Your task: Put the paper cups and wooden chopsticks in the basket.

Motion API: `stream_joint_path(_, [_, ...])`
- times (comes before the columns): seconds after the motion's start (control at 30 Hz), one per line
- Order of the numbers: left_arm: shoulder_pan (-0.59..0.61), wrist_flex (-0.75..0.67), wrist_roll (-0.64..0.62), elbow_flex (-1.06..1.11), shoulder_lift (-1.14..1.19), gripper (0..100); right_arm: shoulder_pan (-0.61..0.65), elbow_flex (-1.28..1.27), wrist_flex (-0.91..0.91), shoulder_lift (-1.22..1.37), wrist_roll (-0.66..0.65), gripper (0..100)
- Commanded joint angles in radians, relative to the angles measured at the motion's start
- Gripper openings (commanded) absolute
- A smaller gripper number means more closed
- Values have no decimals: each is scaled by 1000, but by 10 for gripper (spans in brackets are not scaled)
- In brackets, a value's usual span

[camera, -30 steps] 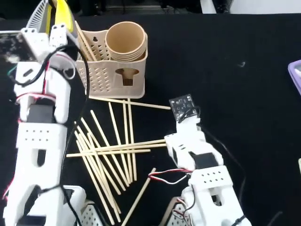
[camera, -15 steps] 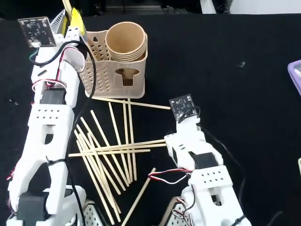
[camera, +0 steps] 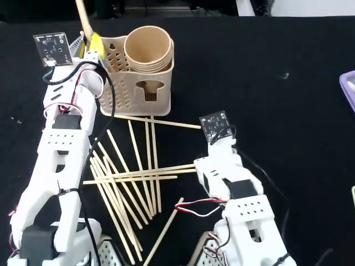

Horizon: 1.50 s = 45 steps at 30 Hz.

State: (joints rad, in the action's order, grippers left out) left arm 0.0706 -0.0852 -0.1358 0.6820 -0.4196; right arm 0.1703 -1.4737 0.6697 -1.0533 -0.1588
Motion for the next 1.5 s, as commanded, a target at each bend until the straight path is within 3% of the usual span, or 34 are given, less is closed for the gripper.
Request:
stream_joint_path(0.0, [-22,-15,-8,-13,-11,137,14,5,-25,-22,8,177])
stream_joint_path(0.3, [-12,38,0,-33,-152,134,12,4,-25,-21,8,177])
stream_joint_path(0.47, [36,325,0,-53,-339,134,8,24,2,-21,2,180])
stream_joint_path(0.67, [213,815,2,19,-493,135,11,260,319,-21,0,180])
stream_joint_path(0.8, [331,979,3,139,-523,137,38,340,396,-18,-66,181])
stream_joint_path(0.9, [407,982,3,263,-525,137,141,341,397,-15,-144,181])
stream_joint_path(1.07, [475,864,-5,429,-525,137,384,357,377,36,-114,181])
stream_joint_path(1.2, [522,799,-15,506,-525,136,546,348,219,191,-83,181])
stream_joint_path(1.3, [526,796,-57,524,-525,137,603,400,112,369,-86,181])
stream_joint_path(1.47, [526,795,-63,527,-523,134,647,562,110,667,-146,180])
